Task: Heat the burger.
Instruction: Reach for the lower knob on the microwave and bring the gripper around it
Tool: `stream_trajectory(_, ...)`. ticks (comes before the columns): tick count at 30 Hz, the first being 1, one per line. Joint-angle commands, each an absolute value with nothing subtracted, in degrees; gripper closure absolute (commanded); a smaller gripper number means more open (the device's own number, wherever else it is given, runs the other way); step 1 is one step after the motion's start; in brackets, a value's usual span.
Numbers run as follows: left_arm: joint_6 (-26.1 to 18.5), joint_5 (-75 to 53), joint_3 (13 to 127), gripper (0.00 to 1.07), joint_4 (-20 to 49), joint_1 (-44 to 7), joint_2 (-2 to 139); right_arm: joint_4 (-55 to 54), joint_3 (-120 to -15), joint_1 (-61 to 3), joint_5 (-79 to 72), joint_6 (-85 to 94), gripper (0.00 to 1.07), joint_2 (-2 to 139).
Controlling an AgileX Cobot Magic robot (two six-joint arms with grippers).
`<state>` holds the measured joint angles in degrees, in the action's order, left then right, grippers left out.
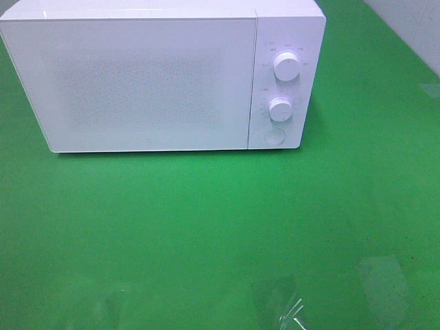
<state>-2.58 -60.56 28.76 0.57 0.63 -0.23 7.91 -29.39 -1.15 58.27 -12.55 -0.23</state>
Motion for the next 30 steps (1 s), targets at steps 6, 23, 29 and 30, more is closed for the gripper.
stream_trajectory(6,-2.3,-59.7,28.7,0.08,1.0,0.9,-1.8,8.1,-29.2,-0.7,57.8,-11.8,0.37,-1.2)
stream_trajectory(23,-2.3,-59.7,28.7,0.08,1.0,0.9,-1.8,9.0,-31.4,-0.7,50.5,-11.8,0.37,-1.0)
stream_trajectory(29,-2.3,-59.7,28.7,0.08,1.0,0.9,-1.8,9.8,-31.4,-0.7,45.0,-11.9,0.37,5.7)
stream_trajectory(30,-2.3,-59.7,28.7,0.08,1.0,0.9,-1.8,9.8,-31.4,-0.7,45.0,-11.9,0.37,5.7)
